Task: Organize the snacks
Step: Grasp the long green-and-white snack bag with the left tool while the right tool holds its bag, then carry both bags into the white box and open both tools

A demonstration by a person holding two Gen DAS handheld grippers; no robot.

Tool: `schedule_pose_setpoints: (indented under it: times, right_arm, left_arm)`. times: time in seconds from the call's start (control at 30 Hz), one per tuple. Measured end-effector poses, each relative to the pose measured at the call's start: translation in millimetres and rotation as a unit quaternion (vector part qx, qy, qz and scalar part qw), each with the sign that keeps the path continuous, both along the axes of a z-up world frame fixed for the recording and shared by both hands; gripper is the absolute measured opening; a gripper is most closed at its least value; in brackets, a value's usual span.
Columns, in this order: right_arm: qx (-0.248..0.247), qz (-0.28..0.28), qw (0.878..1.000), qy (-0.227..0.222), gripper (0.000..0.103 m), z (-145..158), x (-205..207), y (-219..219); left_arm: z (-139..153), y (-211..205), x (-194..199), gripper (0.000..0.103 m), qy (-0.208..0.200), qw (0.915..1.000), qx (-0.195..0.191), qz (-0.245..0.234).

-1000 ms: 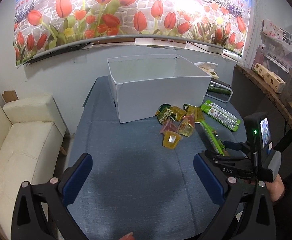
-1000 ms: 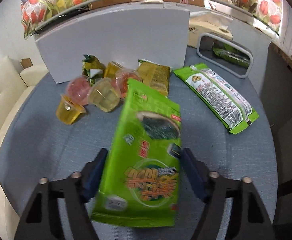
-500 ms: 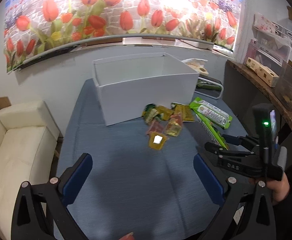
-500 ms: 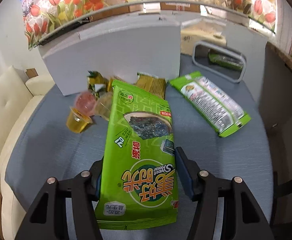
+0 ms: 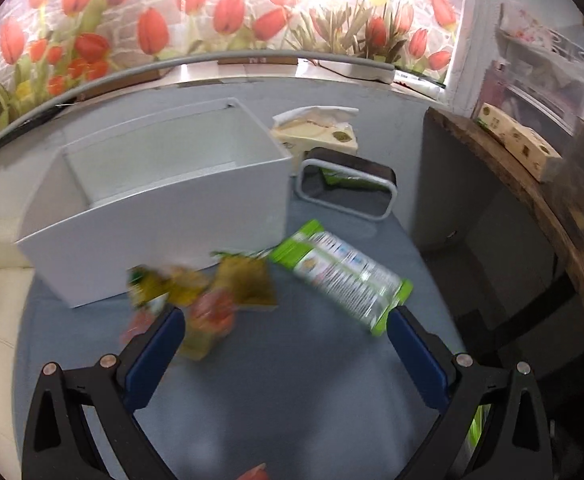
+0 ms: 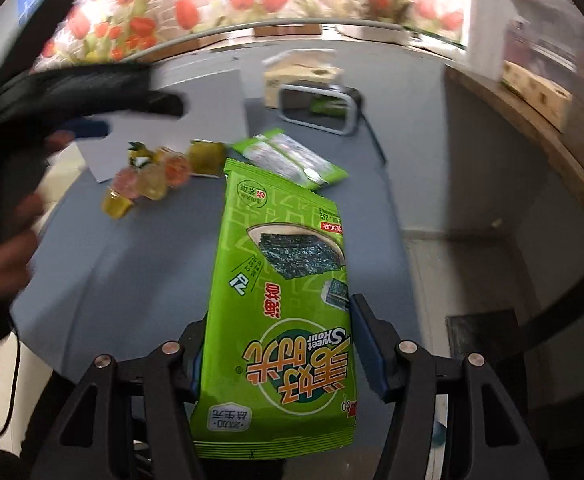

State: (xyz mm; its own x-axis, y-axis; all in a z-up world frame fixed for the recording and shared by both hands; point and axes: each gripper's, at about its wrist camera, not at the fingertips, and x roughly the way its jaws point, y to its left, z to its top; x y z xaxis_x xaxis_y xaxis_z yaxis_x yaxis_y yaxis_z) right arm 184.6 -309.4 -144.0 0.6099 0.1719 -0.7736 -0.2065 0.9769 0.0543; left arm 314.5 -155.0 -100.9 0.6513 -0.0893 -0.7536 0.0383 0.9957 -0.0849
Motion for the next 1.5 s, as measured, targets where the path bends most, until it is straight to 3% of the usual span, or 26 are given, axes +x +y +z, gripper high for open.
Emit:
schedule_pose_setpoints:
  times: [0.13,0.3,0.5,0.7,0.97,1.03,1.07,1.3,1.5]
  right_arm:
    - [0.013,-0.011,1.0,0.009,0.064,-7,-8,-21]
    - [0.023,-0.015,1.0,0.014,0.064,-11,-10,-33]
    - [0.035,-0.014,0.999,0.014,0.064,-12,-12,-39]
    - [0.036,-0.017,0.999,0.011,0.064,-11,-12,-40]
    - [0.032,-0.006,0.999,-0.003,0.064,-4,-13,-33]
    - [0.035,-0.007,0.999,-0.006,0.064,-1,-14,-35]
    - [0.034,-0.008,0.999,-0.007,0.064,0,-15,-35]
    - [0.03,-0.006,0.999,-0.018,0.064,6,-17,-32]
    - [0.031,-0.012,0.999,-0.032,0.064,14,-25,-28]
  left_arm:
    - [-19,-35,49,0.103,0.023,0.9993,0.008,0.029]
    - [-54,-59,96,0.103,0.071,0.9925,0.016,0.098]
    - [-80,-87,119,0.103,0.095,0.9841,0.04,0.145]
    - [-99,-87,128,0.1,0.122,0.9726,0.07,0.185]
    - [-111,-80,127,0.101,0.121,0.9754,0.038,0.18]
    - [-111,-76,127,0.093,0.122,0.9786,0.023,0.164]
    - [-108,-75,129,0.082,0.121,0.9797,0.024,0.158]
    - [-102,-64,117,0.077,0.119,0.986,0.018,0.115]
    - [-65,-55,76,0.076,0.077,0.9953,0.012,0.057]
